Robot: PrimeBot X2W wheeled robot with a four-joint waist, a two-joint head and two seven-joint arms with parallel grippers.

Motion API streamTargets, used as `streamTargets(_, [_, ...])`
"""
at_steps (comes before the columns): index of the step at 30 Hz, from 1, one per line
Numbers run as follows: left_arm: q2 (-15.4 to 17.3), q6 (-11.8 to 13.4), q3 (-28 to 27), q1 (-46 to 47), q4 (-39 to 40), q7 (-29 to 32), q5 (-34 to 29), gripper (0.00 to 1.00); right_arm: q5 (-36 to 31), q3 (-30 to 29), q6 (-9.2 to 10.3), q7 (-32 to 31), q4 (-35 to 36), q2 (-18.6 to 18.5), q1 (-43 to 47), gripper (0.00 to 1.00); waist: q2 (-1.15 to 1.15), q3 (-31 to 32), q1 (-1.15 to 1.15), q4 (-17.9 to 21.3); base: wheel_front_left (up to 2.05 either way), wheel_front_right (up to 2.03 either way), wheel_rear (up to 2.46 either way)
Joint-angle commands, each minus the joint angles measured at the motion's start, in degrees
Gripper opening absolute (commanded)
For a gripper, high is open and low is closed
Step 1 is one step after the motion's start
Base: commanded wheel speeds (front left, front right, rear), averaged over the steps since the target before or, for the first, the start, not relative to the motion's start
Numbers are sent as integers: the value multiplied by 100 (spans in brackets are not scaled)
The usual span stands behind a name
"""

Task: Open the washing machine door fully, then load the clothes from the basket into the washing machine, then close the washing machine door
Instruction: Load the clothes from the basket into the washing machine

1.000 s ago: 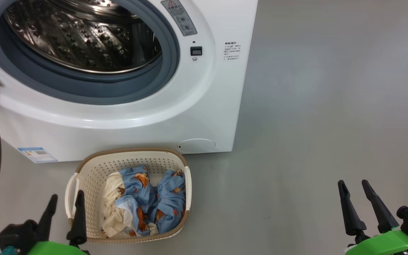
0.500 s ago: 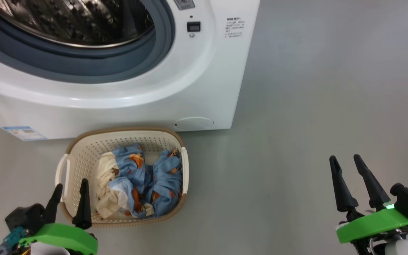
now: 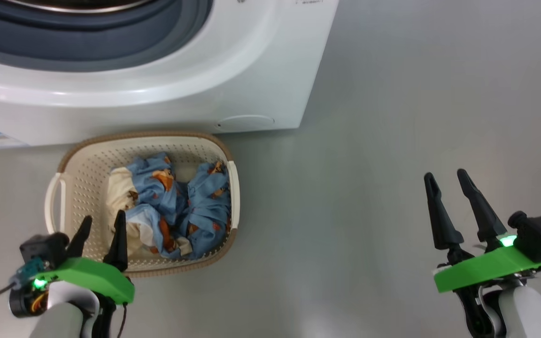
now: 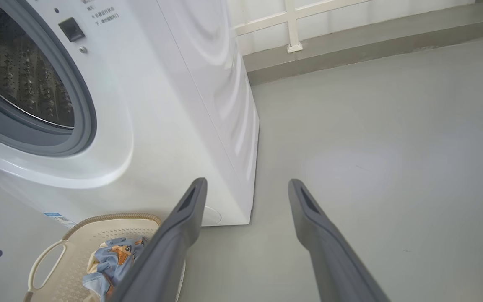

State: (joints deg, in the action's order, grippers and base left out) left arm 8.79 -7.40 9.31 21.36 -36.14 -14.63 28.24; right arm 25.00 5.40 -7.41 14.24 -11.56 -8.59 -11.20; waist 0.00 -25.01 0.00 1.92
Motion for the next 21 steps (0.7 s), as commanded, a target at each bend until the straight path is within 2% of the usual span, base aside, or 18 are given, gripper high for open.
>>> streamTargets(1, [236, -9, -84, 197, -71, -37, 71, 100, -56, 165, -8, 76, 154, 30, -106, 100, 0, -322, 0, 65, 0, 0, 0])
streamTargets(21, [670, -9, 672, 1827, -1784, -37, 467, 100, -136, 655, -8, 76, 314, 186, -857, 100, 0, -1500, 0, 343, 0, 0, 0])
